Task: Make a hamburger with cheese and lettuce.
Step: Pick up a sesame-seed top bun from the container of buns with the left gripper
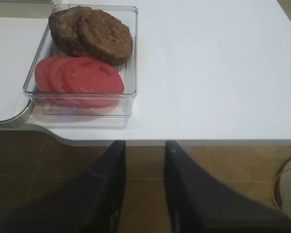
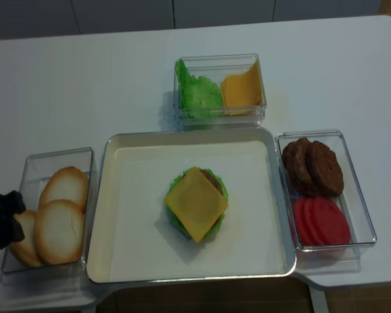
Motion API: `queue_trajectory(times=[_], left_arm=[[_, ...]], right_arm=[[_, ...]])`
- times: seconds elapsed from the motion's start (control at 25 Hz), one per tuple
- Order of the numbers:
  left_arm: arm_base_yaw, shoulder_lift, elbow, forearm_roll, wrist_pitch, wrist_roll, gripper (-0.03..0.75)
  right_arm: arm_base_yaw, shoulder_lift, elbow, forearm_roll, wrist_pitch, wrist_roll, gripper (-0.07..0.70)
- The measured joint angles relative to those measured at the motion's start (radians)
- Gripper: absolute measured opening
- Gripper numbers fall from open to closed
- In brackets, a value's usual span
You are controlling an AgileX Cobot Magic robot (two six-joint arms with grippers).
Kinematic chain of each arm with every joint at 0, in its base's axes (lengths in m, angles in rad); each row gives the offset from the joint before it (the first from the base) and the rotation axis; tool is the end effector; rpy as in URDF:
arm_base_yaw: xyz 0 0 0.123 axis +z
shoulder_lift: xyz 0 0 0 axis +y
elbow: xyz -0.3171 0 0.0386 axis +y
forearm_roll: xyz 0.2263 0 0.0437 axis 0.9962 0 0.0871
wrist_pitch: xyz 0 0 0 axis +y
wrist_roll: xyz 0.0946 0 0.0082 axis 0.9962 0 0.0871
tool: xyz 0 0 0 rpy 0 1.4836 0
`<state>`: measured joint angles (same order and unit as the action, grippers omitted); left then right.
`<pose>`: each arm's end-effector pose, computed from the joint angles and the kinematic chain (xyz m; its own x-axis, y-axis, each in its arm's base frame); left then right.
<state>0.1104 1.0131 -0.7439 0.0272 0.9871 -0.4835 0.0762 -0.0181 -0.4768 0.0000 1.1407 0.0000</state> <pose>0.1307 0.0167 0.3070 -0.7624 -0.5387 -0.3584 -0.5192 0.8399 -0.1580 -0.0587 -0.0045 0.2514 -0.5285 -0.0403 -0.8480 -0.0761 0.9971 0.0000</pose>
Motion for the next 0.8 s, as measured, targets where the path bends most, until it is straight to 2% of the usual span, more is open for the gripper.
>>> queue_trajectory(times=[0.28, 0.8], left_arm=[[0.016, 0.043, -0.002, 0.004, -0.056, 0.0, 0.446], [0.016, 0.154, -0.002, -0.02, -0.108, -0.001, 0.446]], right_arm=[[0.0, 0.0, 0.0, 0.0, 0.0, 0.006, 0.228], [0.0, 0.0, 0.0, 0.0, 0.0, 0.0, 0.228]])
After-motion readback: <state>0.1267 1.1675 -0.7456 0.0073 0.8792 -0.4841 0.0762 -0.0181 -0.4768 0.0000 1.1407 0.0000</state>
